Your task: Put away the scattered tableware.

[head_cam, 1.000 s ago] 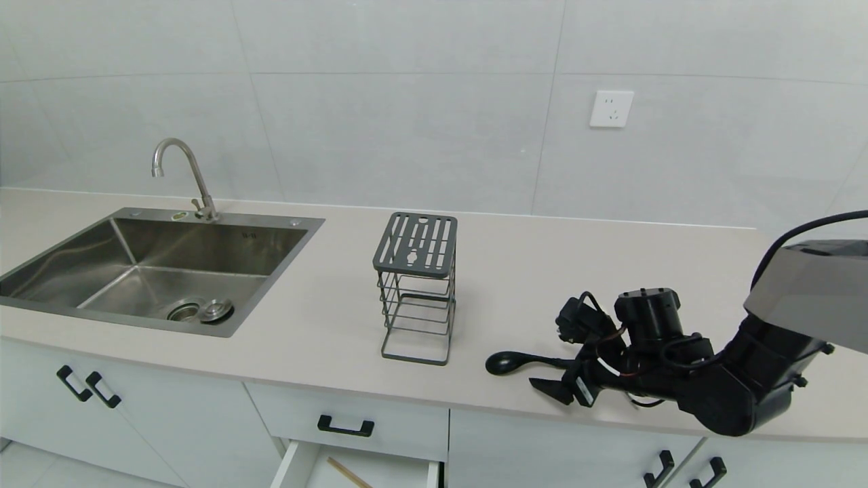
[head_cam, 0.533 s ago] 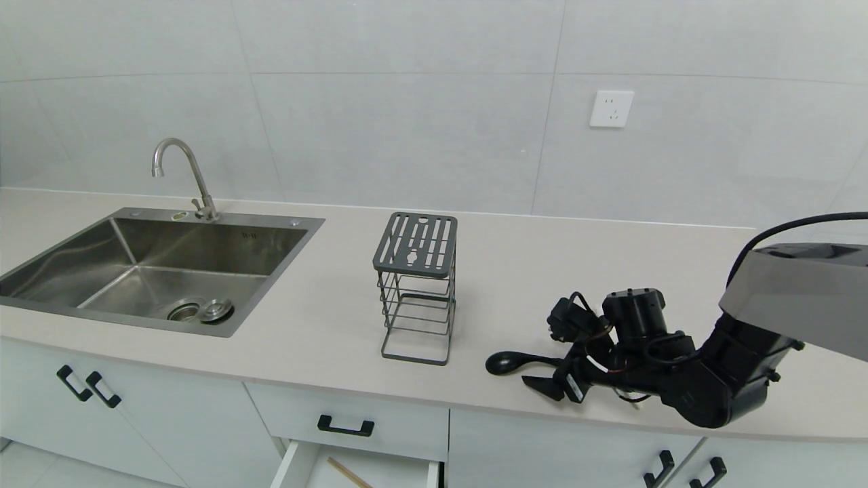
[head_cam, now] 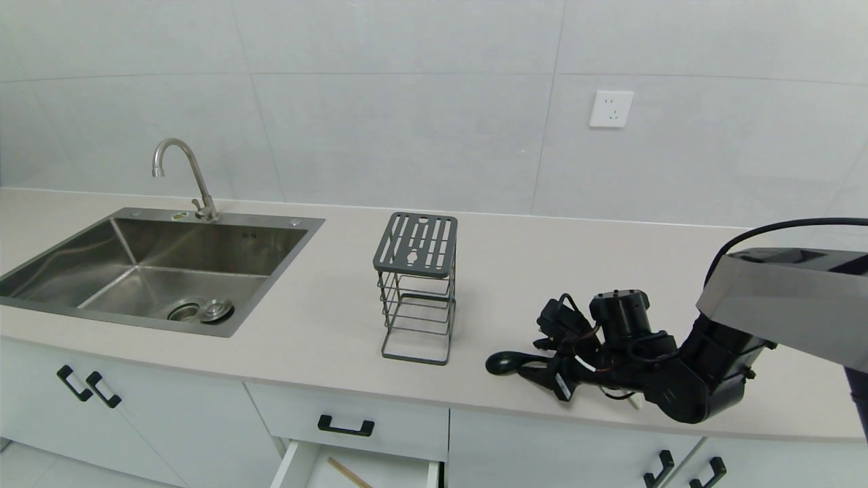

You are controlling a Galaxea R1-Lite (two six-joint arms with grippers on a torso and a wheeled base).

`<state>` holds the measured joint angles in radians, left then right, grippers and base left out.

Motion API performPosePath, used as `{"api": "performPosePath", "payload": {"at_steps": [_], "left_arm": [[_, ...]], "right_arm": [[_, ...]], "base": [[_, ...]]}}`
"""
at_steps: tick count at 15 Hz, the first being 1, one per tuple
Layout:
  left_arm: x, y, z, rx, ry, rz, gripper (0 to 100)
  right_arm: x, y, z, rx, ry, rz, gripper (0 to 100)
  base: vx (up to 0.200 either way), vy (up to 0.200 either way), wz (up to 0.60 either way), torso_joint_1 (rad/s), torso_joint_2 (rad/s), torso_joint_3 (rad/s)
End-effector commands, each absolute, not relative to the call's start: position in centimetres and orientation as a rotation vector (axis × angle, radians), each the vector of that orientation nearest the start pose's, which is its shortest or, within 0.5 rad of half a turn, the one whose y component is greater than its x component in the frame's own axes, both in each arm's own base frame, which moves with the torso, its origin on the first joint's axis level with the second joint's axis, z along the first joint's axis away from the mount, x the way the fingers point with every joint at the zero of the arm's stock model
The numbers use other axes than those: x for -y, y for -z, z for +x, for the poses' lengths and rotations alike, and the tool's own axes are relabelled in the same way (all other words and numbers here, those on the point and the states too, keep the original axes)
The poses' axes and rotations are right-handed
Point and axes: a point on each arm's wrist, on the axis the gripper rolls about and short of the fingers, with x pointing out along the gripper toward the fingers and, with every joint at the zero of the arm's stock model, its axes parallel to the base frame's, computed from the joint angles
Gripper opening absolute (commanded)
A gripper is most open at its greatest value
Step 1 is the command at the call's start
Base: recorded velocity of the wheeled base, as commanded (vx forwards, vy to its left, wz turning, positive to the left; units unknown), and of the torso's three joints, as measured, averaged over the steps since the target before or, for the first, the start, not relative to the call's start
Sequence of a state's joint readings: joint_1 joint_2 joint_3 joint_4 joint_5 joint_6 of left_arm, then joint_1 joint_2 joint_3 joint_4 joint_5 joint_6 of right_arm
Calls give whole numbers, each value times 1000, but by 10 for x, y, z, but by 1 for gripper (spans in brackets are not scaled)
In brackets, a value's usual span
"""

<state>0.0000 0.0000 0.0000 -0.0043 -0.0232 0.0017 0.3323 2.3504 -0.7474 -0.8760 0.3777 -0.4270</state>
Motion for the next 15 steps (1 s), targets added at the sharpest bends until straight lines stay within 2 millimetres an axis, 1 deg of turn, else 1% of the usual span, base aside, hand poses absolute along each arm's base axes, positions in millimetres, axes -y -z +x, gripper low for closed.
{"api": "performPosePath", "payload": {"at_steps": [1,3,6,7,8,9,10,11,12,13,14,15], "left_arm": [[1,-76,-23,5,23,2,100],[1,-76,-23,5,23,2,100],[1,-76,-23,5,23,2,100],[1,-76,-23,5,23,2,100],[1,-76,-23,5,23,2,100],[1,-76,-23,5,23,2,100],[1,-76,-23,5,23,2,100],[1,-76,-23,5,23,2,100],[1,-76,-23,5,23,2,100],[1,-76,-23,5,23,2,100],[1,-76,-23,5,23,2,100],[1,-76,-23,5,23,2,100]], "right_arm": [[-123,35,333,-598,-824,-374,0],[-124,31,334,-586,-822,-373,0],[-123,13,334,-536,-817,-380,0],[-123,-1,332,-497,-813,-382,0],[-125,-14,325,-472,-821,-384,0],[-130,-23,314,-458,-843,-390,0],[-138,-31,298,-454,-883,-394,0],[-146,-38,273,-460,-935,-403,0],[-149,-43,250,-474,-976,-402,0],[-148,-47,227,-498,-1004,-395,0],[-149,-49,216,-499,-1025,-398,0],[-151,-54,200,-498,-1060,-401,0]], "base": [[0,0,0,0,0,0],[0,0,0,0,0,0],[0,0,0,0,0,0],[0,0,0,0,0,0],[0,0,0,0,0,0],[0,0,0,0,0,0],[0,0,0,0,0,0],[0,0,0,0,0,0],[0,0,0,0,0,0],[0,0,0,0,0,0],[0,0,0,0,0,0],[0,0,0,0,0,0]]}}
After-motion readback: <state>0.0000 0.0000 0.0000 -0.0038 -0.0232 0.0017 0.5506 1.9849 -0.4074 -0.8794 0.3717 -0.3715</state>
